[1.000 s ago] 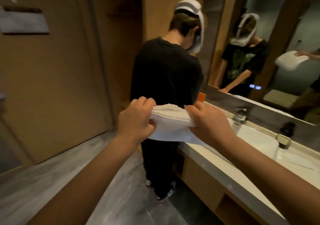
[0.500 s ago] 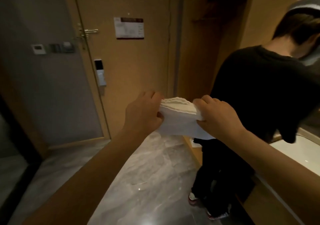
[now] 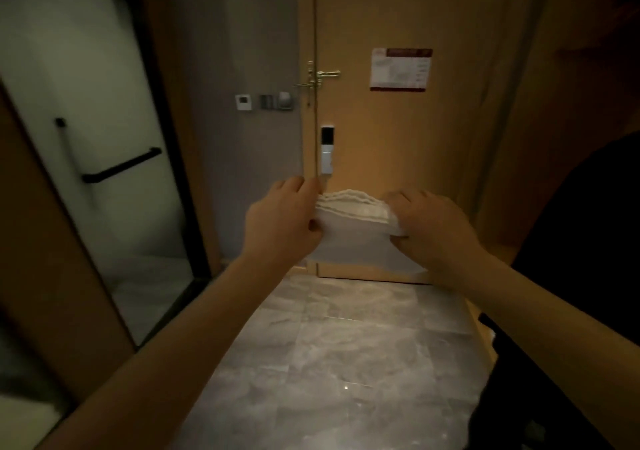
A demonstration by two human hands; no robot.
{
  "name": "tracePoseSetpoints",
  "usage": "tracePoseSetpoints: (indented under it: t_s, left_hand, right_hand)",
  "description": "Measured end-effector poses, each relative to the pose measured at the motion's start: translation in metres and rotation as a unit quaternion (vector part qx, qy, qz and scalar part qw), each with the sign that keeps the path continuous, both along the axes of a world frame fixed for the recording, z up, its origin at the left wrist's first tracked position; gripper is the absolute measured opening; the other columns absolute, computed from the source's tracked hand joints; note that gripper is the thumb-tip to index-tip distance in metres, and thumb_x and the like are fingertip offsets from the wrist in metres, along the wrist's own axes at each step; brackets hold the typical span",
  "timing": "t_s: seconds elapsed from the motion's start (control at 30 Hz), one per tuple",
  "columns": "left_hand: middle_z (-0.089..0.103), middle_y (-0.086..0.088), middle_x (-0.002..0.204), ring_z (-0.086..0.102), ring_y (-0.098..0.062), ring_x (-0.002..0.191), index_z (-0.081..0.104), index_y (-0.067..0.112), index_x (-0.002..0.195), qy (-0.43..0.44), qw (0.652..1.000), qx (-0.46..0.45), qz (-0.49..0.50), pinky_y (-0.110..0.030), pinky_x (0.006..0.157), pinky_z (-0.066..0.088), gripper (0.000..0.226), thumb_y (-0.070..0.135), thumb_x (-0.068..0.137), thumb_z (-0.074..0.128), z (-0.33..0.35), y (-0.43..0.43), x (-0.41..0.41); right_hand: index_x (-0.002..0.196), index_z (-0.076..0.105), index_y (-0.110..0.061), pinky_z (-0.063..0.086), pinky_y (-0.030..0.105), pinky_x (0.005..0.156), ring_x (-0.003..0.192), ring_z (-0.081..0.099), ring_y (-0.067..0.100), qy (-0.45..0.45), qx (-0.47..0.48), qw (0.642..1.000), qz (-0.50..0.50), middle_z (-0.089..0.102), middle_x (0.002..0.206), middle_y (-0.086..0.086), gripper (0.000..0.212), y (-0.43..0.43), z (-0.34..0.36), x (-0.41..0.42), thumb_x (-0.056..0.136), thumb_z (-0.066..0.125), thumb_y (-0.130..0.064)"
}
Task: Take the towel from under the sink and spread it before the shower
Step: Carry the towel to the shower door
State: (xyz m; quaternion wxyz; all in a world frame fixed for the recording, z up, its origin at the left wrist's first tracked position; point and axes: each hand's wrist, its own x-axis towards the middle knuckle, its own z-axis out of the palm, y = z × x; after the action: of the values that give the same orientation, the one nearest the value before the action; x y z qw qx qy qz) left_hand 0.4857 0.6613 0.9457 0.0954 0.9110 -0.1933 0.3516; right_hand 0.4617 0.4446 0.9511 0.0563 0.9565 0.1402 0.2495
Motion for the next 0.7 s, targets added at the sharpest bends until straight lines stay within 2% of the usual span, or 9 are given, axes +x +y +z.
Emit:
tracePoseSetpoints:
  t_s: [0.07, 0.13, 0.2, 0.33, 0.5, 0.7]
  left_hand:
    - [0.058, 0.0, 0.099, 0.054, -0.022, 0.093, 0.057, 0.02, 0.098, -0.004, 0.999, 0.0, 0.034, -0.028, 0.054, 0.033, 0.029, 0.021, 0.07, 0.063, 0.0, 0.017, -0.001]
    - [0.057, -0.002, 0.101, 0.053, -0.024, 0.095, 0.056, 0.019, 0.099, 0.007, 0.998, -0.005, 0.07, -0.032, 0.054, 0.039, 0.028, 0.021, 0.071, 0.062, 0.0, 0.033, -0.005]
    - [0.056, -0.004, 0.102, 0.052, -0.027, 0.097, 0.055, 0.016, 0.099, 0.022, 0.994, -0.008, 0.107, -0.037, 0.057, 0.046, 0.028, 0.02, 0.072, 0.059, 0.0, 0.047, -0.01]
    - [0.055, -0.003, 0.107, 0.05, -0.025, 0.098, 0.054, 0.016, 0.106, 0.036, 0.98, -0.005, 0.193, -0.041, 0.062, 0.05, 0.032, 0.02, 0.074, 0.056, 0.002, 0.072, -0.025]
    - [0.056, -0.001, 0.105, 0.051, -0.021, 0.093, 0.054, 0.019, 0.109, 0.019, 0.962, -0.001, 0.272, -0.037, 0.059, 0.05, 0.032, 0.022, 0.078, 0.058, -0.002, 0.103, -0.056]
    - [0.057, -0.001, 0.102, 0.054, -0.02, 0.089, 0.054, 0.019, 0.108, 0.02, 0.934, 0.007, 0.357, -0.033, 0.056, 0.049, 0.034, 0.022, 0.074, 0.063, -0.016, 0.149, -0.098]
  right_hand:
    - [0.126, 0.048, -0.016, 0.048, 0.038, 0.08, 0.1, 0.054, 0.028, 0.011, 0.002, 0.999, 0.035, 0.054, 0.118, 0.007, 0.044, 0.016, 0.001, 0.013, 0.084, 0.06, -0.026]
    - [0.126, 0.048, -0.016, 0.047, 0.039, 0.081, 0.102, 0.053, 0.028, 0.02, -0.005, 0.998, 0.065, 0.053, 0.12, 0.007, 0.043, 0.031, 0.002, 0.025, 0.085, 0.058, -0.026]
    - [0.124, 0.049, -0.015, 0.047, 0.04, 0.079, 0.101, 0.054, 0.03, 0.02, -0.01, 0.995, 0.101, 0.054, 0.119, 0.008, 0.042, 0.048, 0.005, 0.035, 0.084, 0.058, -0.024]
    - [0.116, 0.053, -0.014, 0.045, 0.037, 0.071, 0.095, 0.056, 0.032, 0.012, -0.01, 0.985, 0.175, 0.057, 0.11, 0.01, 0.036, 0.08, 0.009, 0.048, 0.081, 0.06, -0.02]
    - [0.117, 0.054, -0.016, 0.039, 0.033, 0.064, 0.09, 0.057, 0.029, -0.006, -0.01, 0.965, 0.263, 0.057, 0.105, 0.007, 0.038, 0.12, 0.005, 0.056, 0.08, 0.06, -0.022]
    - [0.114, 0.056, -0.015, 0.033, 0.032, 0.064, 0.089, 0.056, 0.03, 0.006, -0.002, 0.936, 0.351, 0.056, 0.105, 0.008, 0.035, 0.187, -0.011, 0.049, 0.08, 0.061, -0.021]
